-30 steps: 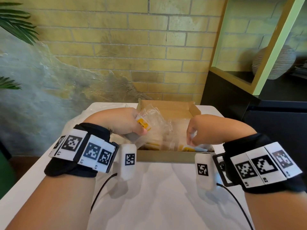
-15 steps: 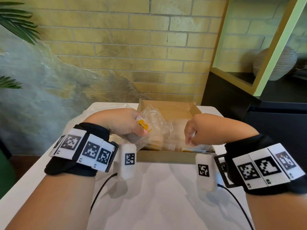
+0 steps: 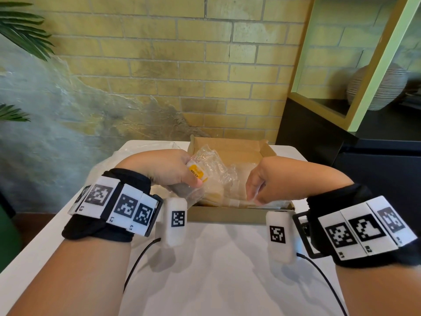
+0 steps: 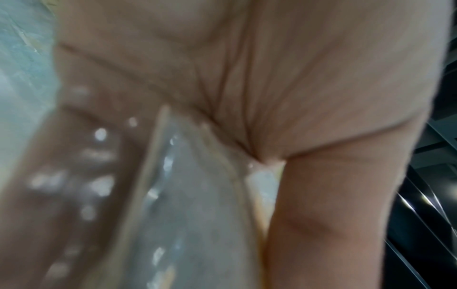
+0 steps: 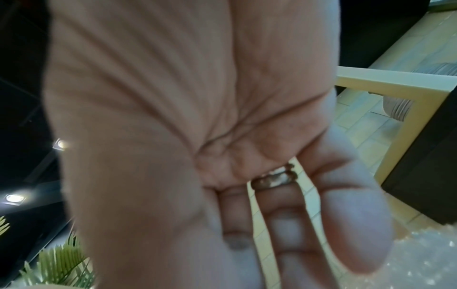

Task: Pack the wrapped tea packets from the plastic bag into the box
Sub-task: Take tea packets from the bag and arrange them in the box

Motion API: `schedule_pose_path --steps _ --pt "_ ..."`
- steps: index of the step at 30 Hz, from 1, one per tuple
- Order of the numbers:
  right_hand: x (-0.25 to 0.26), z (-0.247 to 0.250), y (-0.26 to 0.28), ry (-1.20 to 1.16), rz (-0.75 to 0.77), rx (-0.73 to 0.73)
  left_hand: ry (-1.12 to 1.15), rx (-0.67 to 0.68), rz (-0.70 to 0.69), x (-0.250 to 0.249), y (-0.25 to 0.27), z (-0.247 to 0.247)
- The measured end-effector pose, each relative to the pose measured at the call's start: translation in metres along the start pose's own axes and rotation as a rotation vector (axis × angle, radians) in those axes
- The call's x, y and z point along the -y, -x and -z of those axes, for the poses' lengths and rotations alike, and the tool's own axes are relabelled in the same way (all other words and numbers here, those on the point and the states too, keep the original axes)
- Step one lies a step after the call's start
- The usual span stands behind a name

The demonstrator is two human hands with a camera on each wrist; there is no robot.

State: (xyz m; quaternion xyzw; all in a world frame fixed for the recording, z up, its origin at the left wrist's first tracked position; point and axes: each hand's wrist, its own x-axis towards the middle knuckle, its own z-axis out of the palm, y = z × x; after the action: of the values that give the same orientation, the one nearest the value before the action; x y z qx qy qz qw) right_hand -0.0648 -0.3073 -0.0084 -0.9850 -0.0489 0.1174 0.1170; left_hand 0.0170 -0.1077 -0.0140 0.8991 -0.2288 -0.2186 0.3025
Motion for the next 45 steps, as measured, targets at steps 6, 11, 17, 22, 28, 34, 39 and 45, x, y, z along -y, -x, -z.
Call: schedule_pose_path --steps 6,11,17,22,28,34,39,45 --pt "-0.005 -0.004 -0.003 0.104 -0.108 0.026 0.01 -0.009 0.011 0.001 0.0 0.0" --pt "-0.013 -0.001 -0.006 0.161 -0.14 -0.098 0.119 -0.02 0.032 0.0 -0.002 0.001" --pt "-0.021 0.02 0.011 0.143 -0.067 -0.368 0.115 -0.038 0.056 0.004 -0.006 0.002" --pt "-0.027 0.025 0.021 -0.14 0.031 -0.536 0.07 -0.078 0.009 -0.001 0.0 0.001" --pt "-0.013 0.008 0.002 0.025 0.011 -0.283 0.079 -0.121 -0.029 -0.003 0.003 0.002" --pt "-0.008 -0.012 -0.01 0.108 -0.13 0.032 0.113 -0.068 -0.053 -0.006 0.003 0.002" --pt "-0.009 -0.014 -0.011 0.115 -0.16 0.021 0.046 0.082 -0.03 -0.009 -0.002 -0.01" --pt "-0.015 -0.008 -0.015 0.192 -0.137 -0.124 0.114 0.108 -0.063 -0.01 -0.003 -0.015"
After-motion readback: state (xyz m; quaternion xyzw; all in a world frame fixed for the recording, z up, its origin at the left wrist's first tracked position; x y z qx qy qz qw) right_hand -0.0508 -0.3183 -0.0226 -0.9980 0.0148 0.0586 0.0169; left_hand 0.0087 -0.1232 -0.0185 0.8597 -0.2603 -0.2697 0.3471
